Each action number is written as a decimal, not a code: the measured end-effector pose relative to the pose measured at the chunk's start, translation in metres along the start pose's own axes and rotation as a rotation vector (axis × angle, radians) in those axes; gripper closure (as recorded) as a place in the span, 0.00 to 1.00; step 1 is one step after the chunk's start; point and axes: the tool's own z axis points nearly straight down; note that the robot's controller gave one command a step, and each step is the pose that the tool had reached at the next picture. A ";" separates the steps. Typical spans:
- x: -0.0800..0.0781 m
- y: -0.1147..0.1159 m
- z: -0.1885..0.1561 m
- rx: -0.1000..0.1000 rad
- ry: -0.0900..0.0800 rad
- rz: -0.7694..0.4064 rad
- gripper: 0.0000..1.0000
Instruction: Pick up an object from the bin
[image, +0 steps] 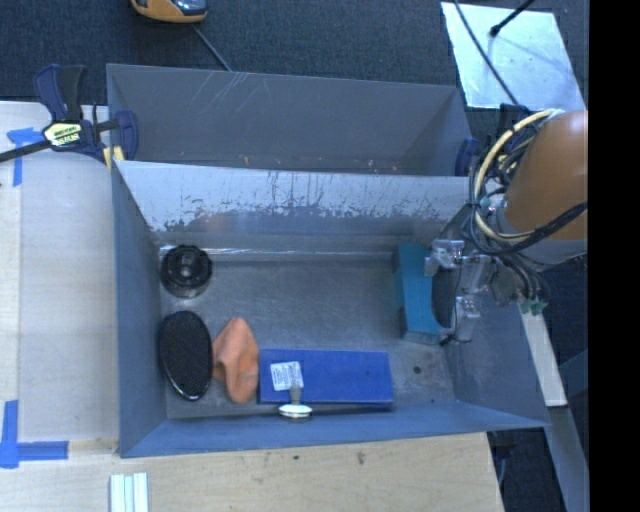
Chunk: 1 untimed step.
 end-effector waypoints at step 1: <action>-0.002 0.001 -0.005 0.001 -0.009 -0.003 0.00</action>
Offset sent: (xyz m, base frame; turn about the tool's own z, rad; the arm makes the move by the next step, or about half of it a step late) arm 0.0585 -0.0095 -0.1122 -0.4081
